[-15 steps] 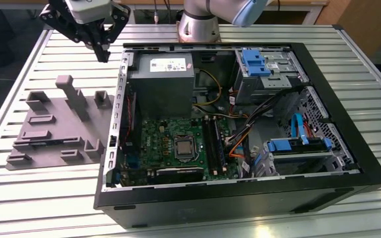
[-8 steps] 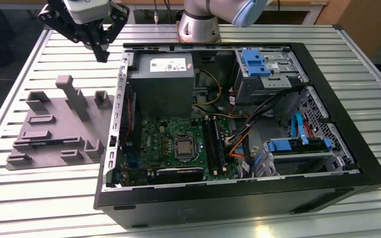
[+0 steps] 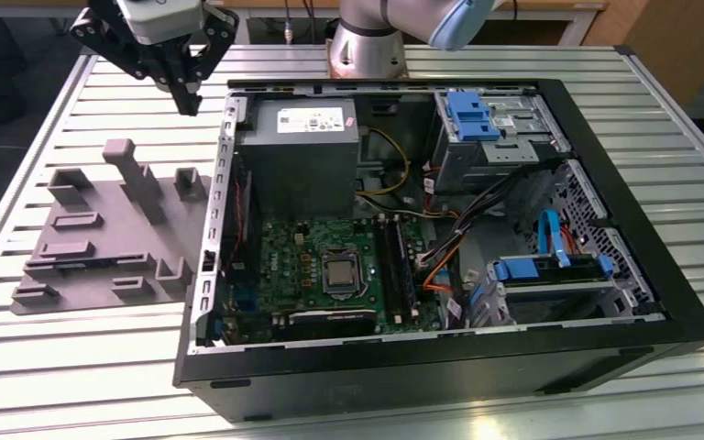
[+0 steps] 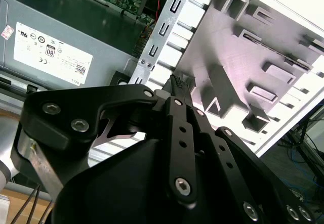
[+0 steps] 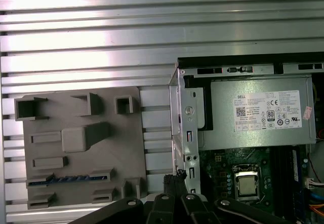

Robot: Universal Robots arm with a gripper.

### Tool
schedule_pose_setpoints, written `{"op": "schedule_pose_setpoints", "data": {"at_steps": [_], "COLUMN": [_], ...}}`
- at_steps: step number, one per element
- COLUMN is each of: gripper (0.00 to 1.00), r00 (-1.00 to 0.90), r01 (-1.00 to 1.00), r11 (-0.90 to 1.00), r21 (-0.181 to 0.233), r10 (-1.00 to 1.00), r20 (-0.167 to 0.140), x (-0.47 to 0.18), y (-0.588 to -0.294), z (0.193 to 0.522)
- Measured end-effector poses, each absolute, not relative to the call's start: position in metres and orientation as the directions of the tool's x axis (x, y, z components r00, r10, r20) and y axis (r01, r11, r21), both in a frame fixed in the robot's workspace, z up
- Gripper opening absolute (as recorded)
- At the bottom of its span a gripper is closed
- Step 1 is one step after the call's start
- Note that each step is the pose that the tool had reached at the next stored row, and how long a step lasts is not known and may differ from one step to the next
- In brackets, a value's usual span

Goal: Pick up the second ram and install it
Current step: 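Reach for the second ram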

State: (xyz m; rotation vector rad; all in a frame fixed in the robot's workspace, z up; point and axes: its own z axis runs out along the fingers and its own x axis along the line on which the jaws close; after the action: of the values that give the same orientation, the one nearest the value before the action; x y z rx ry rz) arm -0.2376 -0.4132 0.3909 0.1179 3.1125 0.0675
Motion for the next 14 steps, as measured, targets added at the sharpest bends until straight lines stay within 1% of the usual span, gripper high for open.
{"op": "schedule_pose_setpoints", "data": {"at_steps": [14], "gripper": [0.11], "r00": [-0.997], "r01": [0.075], "r11": [0.996], "r21": [0.044], "r10": [0.076], "r20": [-0.025], "x": [-0.2388], "y": [-0.4132], "z": [0.3908]}}
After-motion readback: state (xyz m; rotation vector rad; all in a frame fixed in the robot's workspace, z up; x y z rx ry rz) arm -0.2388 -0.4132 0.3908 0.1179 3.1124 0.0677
